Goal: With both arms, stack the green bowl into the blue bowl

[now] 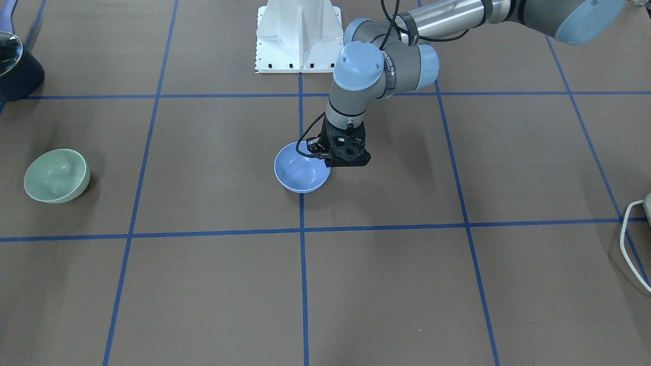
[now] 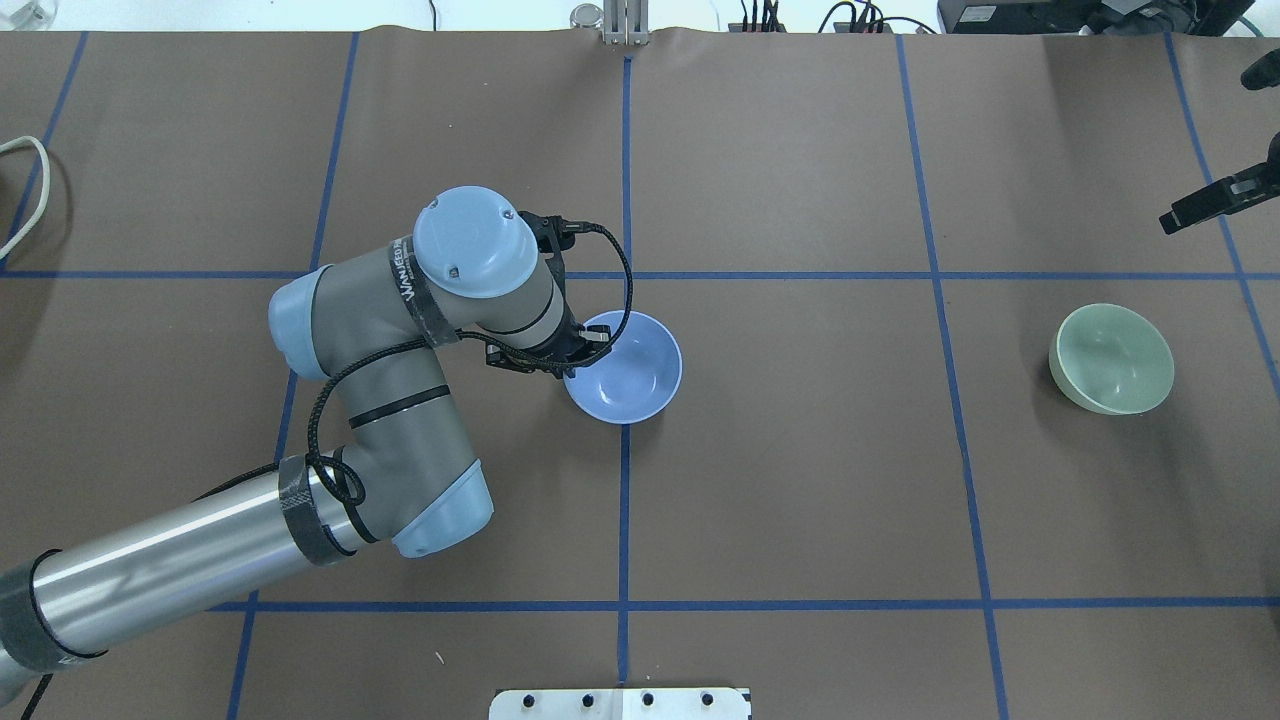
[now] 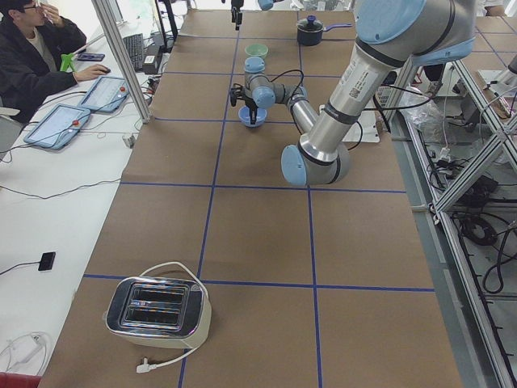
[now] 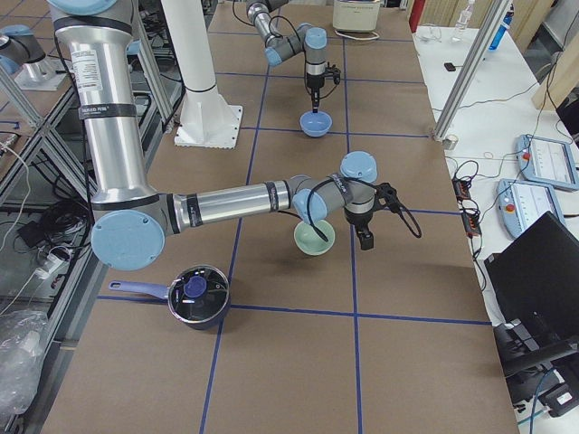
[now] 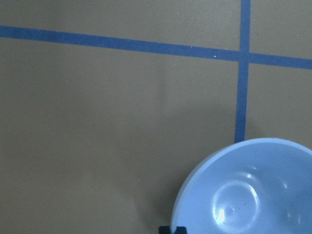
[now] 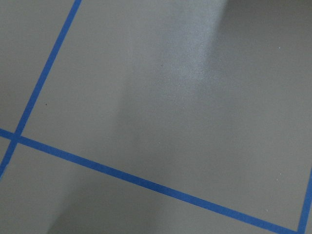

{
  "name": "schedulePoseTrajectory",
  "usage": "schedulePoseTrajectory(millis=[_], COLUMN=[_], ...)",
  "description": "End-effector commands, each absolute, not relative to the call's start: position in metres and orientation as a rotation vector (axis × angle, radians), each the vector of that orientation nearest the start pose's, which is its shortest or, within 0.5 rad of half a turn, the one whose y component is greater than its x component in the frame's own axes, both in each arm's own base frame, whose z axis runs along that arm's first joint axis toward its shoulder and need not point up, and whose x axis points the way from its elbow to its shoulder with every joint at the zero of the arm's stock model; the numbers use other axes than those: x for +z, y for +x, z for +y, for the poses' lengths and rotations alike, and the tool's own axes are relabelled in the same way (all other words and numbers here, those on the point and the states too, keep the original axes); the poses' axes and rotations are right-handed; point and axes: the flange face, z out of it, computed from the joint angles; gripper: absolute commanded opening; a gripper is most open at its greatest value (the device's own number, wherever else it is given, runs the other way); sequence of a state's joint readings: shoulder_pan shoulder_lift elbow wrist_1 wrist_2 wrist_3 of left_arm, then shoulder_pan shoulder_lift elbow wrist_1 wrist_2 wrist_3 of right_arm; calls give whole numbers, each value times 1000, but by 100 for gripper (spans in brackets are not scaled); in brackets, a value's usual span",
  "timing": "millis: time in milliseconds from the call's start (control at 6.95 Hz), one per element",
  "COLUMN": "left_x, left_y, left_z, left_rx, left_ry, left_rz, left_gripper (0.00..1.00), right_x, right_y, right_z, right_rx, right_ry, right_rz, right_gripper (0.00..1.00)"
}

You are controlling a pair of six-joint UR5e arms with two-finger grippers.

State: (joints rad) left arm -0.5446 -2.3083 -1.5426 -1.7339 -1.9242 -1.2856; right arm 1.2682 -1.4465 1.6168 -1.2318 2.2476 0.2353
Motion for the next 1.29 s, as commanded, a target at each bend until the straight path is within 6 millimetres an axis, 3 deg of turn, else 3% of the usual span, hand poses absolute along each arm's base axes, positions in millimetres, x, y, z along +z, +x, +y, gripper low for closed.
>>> schedulePoseTrajectory(millis=[0, 144, 432, 719, 863, 1151], left_x=[187, 197, 261, 368, 425, 537], left_y=[533, 490, 356, 223, 147, -2], left_z=[-470, -491, -522, -545, -549, -539], left_rx=[-105, -134, -42, 90, 157, 222], left_ry=[74, 39, 79, 154, 175, 180], left_rz=[965, 986, 998, 870, 824, 723], left_gripper=[98, 98, 98, 99, 99, 99], right_x=[535, 542, 553, 562, 567, 578], right_y=[-101, -99, -97, -94, -92, -90], right_z=[-559, -555, -549, -538, -533, -517], right_rx=[-236, -228, -222, -219, -217, -232], right_ry=[296, 281, 263, 251, 243, 252], right_rz=[-777, -777, -773, -772, -770, -777], right_gripper=[100, 100, 100, 100, 100, 100])
